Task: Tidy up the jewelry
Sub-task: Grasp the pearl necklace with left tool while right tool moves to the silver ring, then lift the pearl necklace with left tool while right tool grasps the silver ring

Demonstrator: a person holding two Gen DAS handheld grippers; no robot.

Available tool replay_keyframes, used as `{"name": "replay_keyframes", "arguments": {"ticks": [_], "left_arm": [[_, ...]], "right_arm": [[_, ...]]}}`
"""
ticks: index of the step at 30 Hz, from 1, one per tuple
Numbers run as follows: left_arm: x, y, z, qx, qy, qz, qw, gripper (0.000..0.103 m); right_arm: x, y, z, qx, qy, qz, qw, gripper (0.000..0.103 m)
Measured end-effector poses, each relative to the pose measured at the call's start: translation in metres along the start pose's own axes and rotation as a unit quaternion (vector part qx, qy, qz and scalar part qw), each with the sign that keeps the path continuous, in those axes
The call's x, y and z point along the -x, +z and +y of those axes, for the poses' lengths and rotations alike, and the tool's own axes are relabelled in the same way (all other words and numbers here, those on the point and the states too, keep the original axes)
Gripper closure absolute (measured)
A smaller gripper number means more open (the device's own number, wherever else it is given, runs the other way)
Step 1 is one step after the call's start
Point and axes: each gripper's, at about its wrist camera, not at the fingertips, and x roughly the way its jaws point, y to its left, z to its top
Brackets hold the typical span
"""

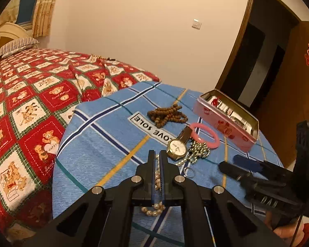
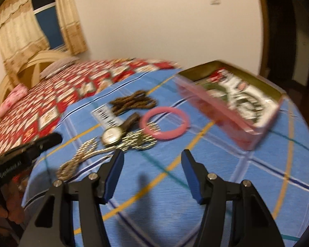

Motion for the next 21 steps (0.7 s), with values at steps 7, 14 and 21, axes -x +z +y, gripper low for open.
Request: {"name": "replay_keyframes", "arguments": {"ticks": [7,14,21], "left_arm": [[-0.033,-0.011,-0.029,-0.115,0.022,0.090,0.9890,0.088],[-0.051,-0.014,-0.036,-0.132,0.027,0.136,0.9815,0.033],[-0.048,-0.009,-0.025,-0.107,0.049,0.123,0.9854,0.076]], "right_arm": [[-0.019,-0.002,0.020,0.027,0.021,0.037,0.999,0.050],[-0.017,-0.003,0.004,-0.014,0.023,0.033,0.999,0.050],[-0.016,-0.001,0.002,-0.017,0.026,0.032,0.999,0.050]]}}
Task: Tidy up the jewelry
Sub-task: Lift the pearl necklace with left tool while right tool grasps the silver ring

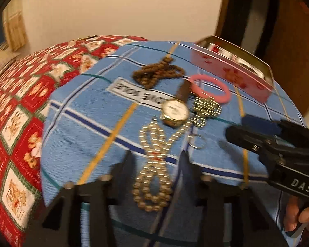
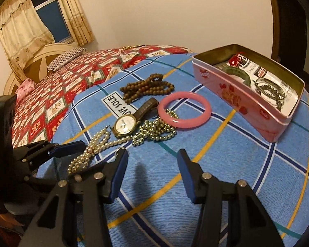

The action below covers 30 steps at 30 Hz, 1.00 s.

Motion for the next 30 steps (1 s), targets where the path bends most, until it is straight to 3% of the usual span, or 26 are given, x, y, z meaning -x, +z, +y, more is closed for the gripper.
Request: {"name": "replay_keyframes", "arguments": {"ticks": [2,6,8,13,16,19,25,30], "left_arm": [[-0.001,0.001,0.004,-0.002,0.012,0.000,0.9999,0.087],[-0.003,0.002,0.001,-0.018,0.023,-0.002,0.9996,0.089],[-0.001,0.001,0.007,-0.003,0.007,-0.008,0.9999,0.090],[0.021,-0.007,0.042,0.090,-0.041,-0.071,0.9925,0.091],[0.037,-0.016,0.055,0.125,-0.050,-0.118,0.9839,0.091],[0.047,-0.022,0.058,0.137,-0.047,-0.150,0.9780,0.091],[0.044,-0.019,0.059,0.140,-0.042,-0.148,0.9781,0.091],[0.041,-0.019,0.058,0.134,-0.038,-0.140,0.9804,0.091]], "right_arm": [[-0.001,0.000,0.000,-0.002,0.000,0.002,1.000,0.050],[-0.001,0.000,-0.002,-0.005,0.001,0.003,1.000,0.050],[-0.001,0.000,-0.002,-0.006,0.000,0.002,1.000,0.050],[0.000,0.000,-0.002,-0.004,0.001,0.000,1.000,0.050],[-0.003,0.000,0.005,0.013,0.007,0.008,1.000,0.059],[-0.008,0.000,0.012,0.025,0.016,0.016,0.999,0.059],[-0.029,0.006,0.034,0.062,0.010,0.043,0.997,0.059],[-0.042,0.008,0.056,0.119,-0.020,0.055,0.991,0.057]]}}
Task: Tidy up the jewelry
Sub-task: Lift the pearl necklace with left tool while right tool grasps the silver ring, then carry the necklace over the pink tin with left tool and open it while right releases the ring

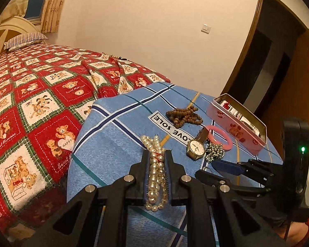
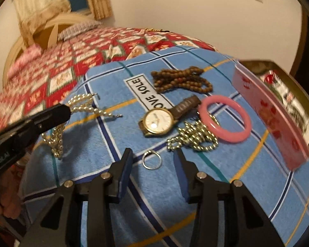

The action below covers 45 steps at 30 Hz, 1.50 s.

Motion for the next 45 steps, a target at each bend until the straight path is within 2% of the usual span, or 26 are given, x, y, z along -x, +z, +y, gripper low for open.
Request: {"name": "replay_keyframes", "arguments": {"ticks": [3,5,11,13,16,25,31,45], "left_arm": [[0.000,-0.001,-0.001,-0.001,0.002,0.002,1.0000,0.091],[0.000,-0.001,-0.001,-0.001,0.006,0.003,1.0000,0.091],[0.007,0.001,-0.009,-0.010,0.006,-0.011,0.9999,0.091],[0.011,0.004,-0.014,-0.012,-0.001,-0.020,0.9997,0.091],[0.015,0.009,-0.022,-0.013,-0.013,-0.035,0.9992,0.091],[0.012,0.024,-0.055,-0.036,-0.056,-0.062,0.9959,0.091],[-0.002,0.037,-0.081,-0.048,-0.090,-0.067,0.9926,0.091],[-0.055,0.071,-0.136,-0.070,-0.145,-0.069,0.9846,0.091]], "right_arm": [[-0.001,-0.001,0.005,0.020,-0.007,0.001,1.000,0.065],[0.000,-0.003,0.004,0.022,-0.001,0.001,1.000,0.080],[0.009,-0.006,-0.011,-0.016,0.031,-0.012,0.999,0.081],[0.019,-0.008,-0.021,-0.038,0.050,-0.039,0.997,0.081],[0.033,-0.009,-0.029,-0.050,0.049,-0.074,0.995,0.081],[0.063,-0.007,-0.051,-0.090,0.001,-0.151,0.984,0.081],[0.080,-0.007,-0.084,-0.123,-0.038,-0.187,0.974,0.081],[0.102,-0.004,-0.179,-0.189,-0.108,-0.216,0.952,0.081]]}}
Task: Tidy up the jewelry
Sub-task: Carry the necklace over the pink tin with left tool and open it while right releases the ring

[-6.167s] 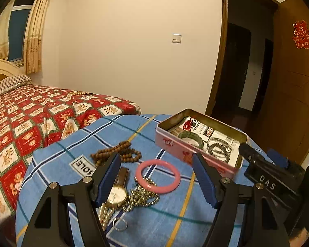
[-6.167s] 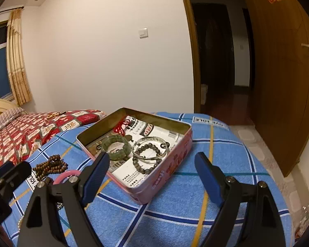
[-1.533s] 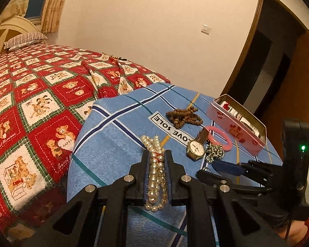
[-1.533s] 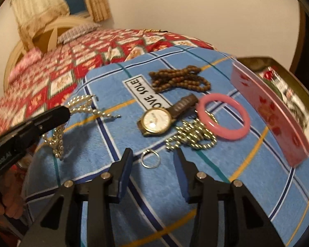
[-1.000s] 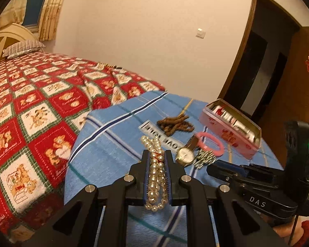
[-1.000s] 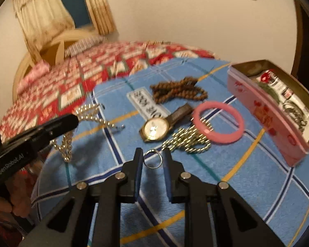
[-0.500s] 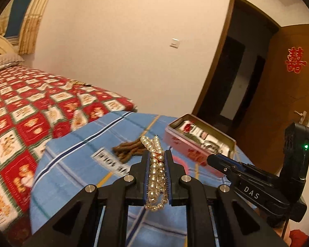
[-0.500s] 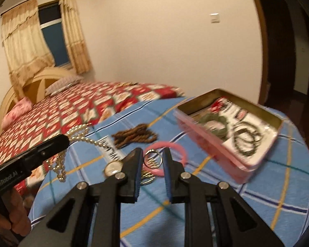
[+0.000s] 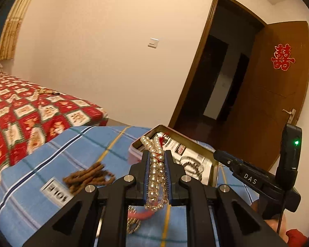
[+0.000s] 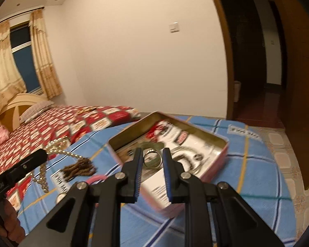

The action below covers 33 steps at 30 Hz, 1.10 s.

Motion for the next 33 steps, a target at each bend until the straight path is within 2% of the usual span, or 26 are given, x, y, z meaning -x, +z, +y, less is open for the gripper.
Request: {"name": "replay_keyframes", "arguments": {"ticks": [5,8,16,21,25,29,31,33], "left_arm": [[-0.033,0.011,-0.006,-0.008,-0.005,0.002,1.0000,0.091],[-0.056,0.016,-0.006,-0.006,-0.002,0.008,0.9999,0.091],[-0.107,0.016,-0.007,-0.008,0.025,0.054,0.9982,0.091],[-0.121,0.007,-0.005,-0.008,0.051,0.084,0.9952,0.091],[-0.122,0.005,-0.005,-0.013,0.072,0.091,0.9932,0.091],[-0.124,0.003,-0.006,-0.018,0.078,0.090,0.9927,0.090],[-0.125,0.001,-0.007,-0.025,0.080,0.088,0.9926,0.090],[-0.126,0.001,-0.008,-0.031,0.078,0.088,0.9926,0.082]], "right_arm": [[-0.021,0.015,-0.021,-0.005,-0.020,0.003,1.000,0.081],[-0.042,0.022,-0.036,-0.027,-0.008,0.020,0.999,0.081],[-0.082,0.035,-0.040,-0.043,-0.001,0.059,0.997,0.081],[-0.095,0.032,-0.038,-0.037,0.005,0.088,0.995,0.081],[-0.100,0.027,-0.036,-0.023,-0.003,0.110,0.994,0.081],[-0.102,0.027,-0.040,-0.026,0.011,0.119,0.992,0.080],[-0.101,0.027,-0.042,-0.032,0.022,0.119,0.992,0.078],[-0.100,0.028,-0.042,-0.039,0.033,0.113,0.992,0.064]]}}
